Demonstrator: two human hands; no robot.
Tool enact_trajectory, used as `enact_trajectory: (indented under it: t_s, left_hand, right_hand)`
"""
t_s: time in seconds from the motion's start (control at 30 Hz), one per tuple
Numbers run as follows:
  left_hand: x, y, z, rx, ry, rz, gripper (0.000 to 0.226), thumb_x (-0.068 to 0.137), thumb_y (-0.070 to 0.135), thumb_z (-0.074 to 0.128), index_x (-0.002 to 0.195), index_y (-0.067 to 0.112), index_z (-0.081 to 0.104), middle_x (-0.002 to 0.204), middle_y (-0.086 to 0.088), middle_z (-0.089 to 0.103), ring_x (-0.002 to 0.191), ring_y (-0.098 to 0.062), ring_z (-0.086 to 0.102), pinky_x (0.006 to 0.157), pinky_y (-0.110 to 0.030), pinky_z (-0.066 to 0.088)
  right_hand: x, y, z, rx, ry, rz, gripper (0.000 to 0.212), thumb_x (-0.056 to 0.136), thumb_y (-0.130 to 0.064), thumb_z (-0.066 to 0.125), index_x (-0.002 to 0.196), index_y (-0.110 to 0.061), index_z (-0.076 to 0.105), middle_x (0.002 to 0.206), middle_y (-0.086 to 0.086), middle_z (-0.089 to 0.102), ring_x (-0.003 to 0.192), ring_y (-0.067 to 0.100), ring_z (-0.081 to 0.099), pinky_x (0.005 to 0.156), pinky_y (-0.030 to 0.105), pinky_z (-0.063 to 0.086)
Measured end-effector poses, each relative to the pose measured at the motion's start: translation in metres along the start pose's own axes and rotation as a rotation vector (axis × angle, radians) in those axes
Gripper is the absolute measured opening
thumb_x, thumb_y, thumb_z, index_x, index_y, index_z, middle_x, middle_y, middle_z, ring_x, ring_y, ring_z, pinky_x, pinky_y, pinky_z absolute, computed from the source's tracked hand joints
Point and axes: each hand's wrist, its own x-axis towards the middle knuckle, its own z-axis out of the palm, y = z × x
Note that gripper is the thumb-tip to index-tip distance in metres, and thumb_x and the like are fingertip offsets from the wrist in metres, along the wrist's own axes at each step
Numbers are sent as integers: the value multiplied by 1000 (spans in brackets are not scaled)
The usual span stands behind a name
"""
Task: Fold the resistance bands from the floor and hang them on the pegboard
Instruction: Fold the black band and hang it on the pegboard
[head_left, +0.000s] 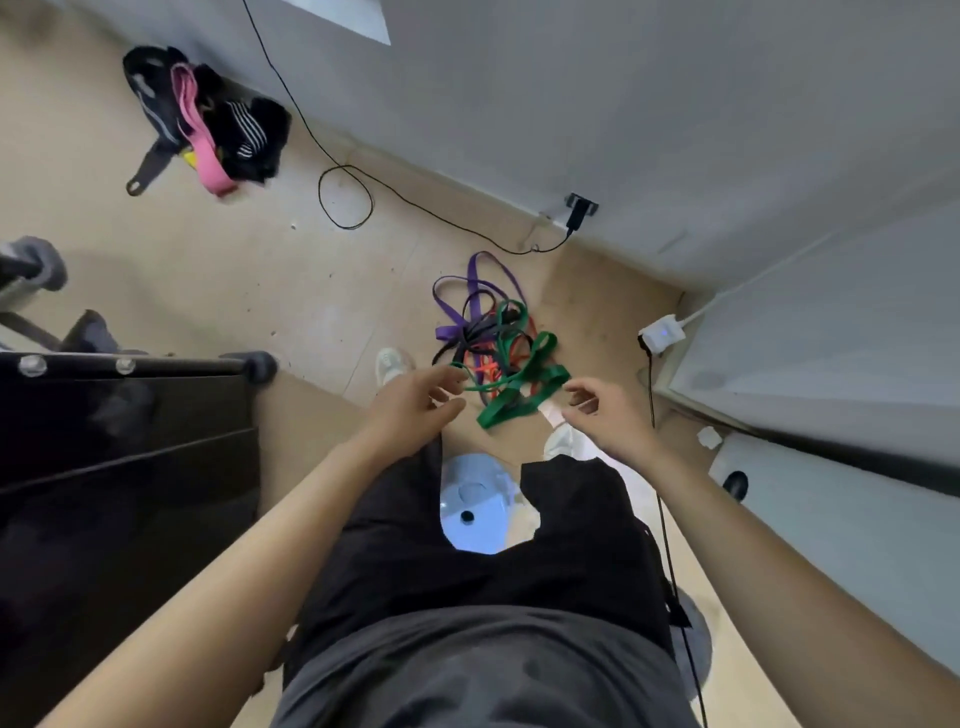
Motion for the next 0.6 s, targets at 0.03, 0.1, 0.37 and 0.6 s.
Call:
enact_trajectory:
  t_s: [0.03,0.1,0.37,0.6]
  left_hand:
    - [21,-9,-3,-10,-1,-7,31,92,23,70,123,27,67,105,10,71,93,-9,70,89,-36,56]
    - [64,-32,-8,-14,-22,-16,29,92,22,70,121,26,68,103,8,71,92,-11,70,89,-38,56]
    - [242,-148,23,74,-160,-55,32,93,21,68,125,19,67,96,12,68,90,-16,67,87,-39,56]
    - [410,-282,130,310,-202,44,38,91,33,67,128,25,63,115,3,72,104,-21,67,79,-31,49]
  right_hand:
    - [19,-1,3,4,0,7,30,84,-14,71,112,-23,67,91,-6,62,81,15,59,91,45,53]
    - [56,-1,14,8,2,45,30,83,-14,72,112,-23,67,92,-5,63,82,15,59,92,44,53]
    - [227,38,79,-38,-32,190,37,84,-20,71,121,-20,65,96,-5,64,85,18,63,92,46,53]
    - [421,151,154,-142,7,138,47,90,-22,70,134,-16,57,121,2,61,102,21,62,92,32,50]
